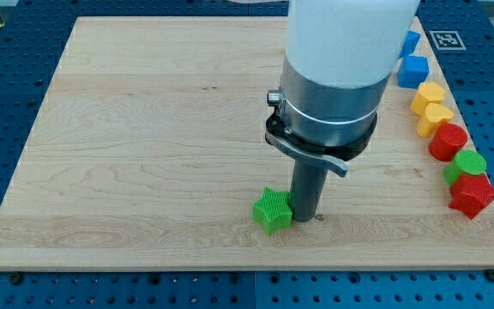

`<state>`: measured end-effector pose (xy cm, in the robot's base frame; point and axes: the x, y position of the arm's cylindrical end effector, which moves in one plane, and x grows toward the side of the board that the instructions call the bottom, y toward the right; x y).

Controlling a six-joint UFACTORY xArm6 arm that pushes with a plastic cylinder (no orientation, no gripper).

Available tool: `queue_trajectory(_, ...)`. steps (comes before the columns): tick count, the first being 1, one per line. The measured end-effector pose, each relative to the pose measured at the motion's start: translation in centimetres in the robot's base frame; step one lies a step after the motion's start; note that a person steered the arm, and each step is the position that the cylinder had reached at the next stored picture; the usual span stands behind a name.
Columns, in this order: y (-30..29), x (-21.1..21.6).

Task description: Point your arm below the red star

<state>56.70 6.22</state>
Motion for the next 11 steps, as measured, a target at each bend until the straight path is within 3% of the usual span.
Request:
queue_trajectory(2, 1.7, 1.2)
queue_trajectory(5, 8.9, 4.6)
queue_trajectory(9, 12.6, 5.2)
queue_trajectory(11, 20.9, 5.1)
